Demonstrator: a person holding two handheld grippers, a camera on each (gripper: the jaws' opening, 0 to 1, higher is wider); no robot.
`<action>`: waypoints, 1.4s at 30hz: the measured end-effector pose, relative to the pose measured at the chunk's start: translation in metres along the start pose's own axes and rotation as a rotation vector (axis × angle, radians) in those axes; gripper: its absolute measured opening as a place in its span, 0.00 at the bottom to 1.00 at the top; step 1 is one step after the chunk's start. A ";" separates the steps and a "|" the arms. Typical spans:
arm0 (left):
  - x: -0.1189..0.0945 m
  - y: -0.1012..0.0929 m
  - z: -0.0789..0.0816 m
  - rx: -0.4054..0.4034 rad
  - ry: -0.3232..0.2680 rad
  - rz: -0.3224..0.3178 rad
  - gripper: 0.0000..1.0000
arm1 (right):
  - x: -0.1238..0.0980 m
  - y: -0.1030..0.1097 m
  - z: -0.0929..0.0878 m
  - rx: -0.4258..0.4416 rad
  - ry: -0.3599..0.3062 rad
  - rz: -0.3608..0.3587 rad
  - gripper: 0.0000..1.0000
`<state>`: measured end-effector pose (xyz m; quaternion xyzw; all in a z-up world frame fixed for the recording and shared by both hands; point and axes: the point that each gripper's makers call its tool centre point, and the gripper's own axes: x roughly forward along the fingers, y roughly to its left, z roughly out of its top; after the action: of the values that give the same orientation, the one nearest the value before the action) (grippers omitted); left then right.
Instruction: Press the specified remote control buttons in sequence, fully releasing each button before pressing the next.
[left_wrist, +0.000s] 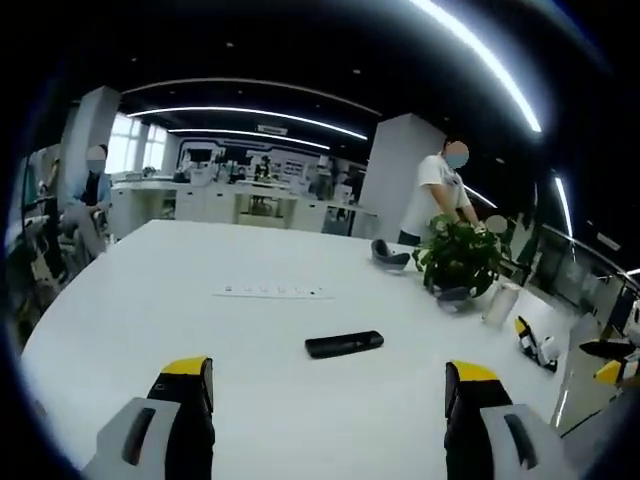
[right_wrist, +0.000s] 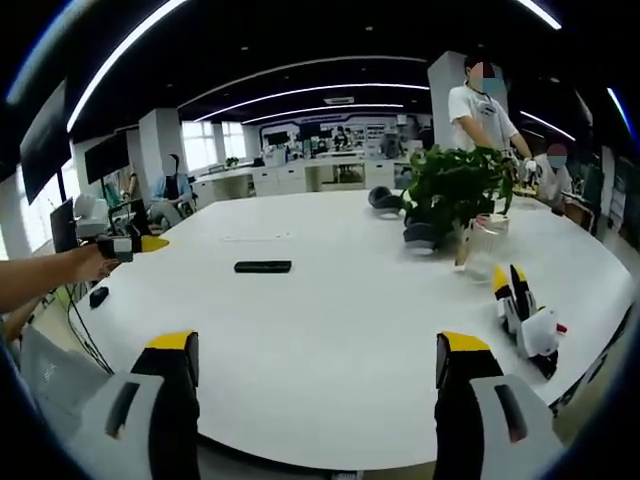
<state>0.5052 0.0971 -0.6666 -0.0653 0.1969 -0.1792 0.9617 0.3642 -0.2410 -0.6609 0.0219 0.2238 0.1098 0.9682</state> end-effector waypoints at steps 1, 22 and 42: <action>-0.003 0.000 0.000 -0.001 -0.002 0.008 1.00 | 0.000 0.000 0.000 0.002 -0.001 0.001 1.00; -0.080 -0.008 0.005 -0.060 -0.094 0.093 1.00 | -0.001 0.000 0.003 0.004 -0.017 0.004 1.00; -0.147 -0.028 0.001 0.000 -0.184 0.111 1.00 | 0.001 0.004 -0.002 -0.009 0.019 0.017 1.00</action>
<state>0.3703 0.1252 -0.6079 -0.0705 0.1111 -0.1191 0.9841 0.3634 -0.2373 -0.6627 0.0186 0.2322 0.1193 0.9651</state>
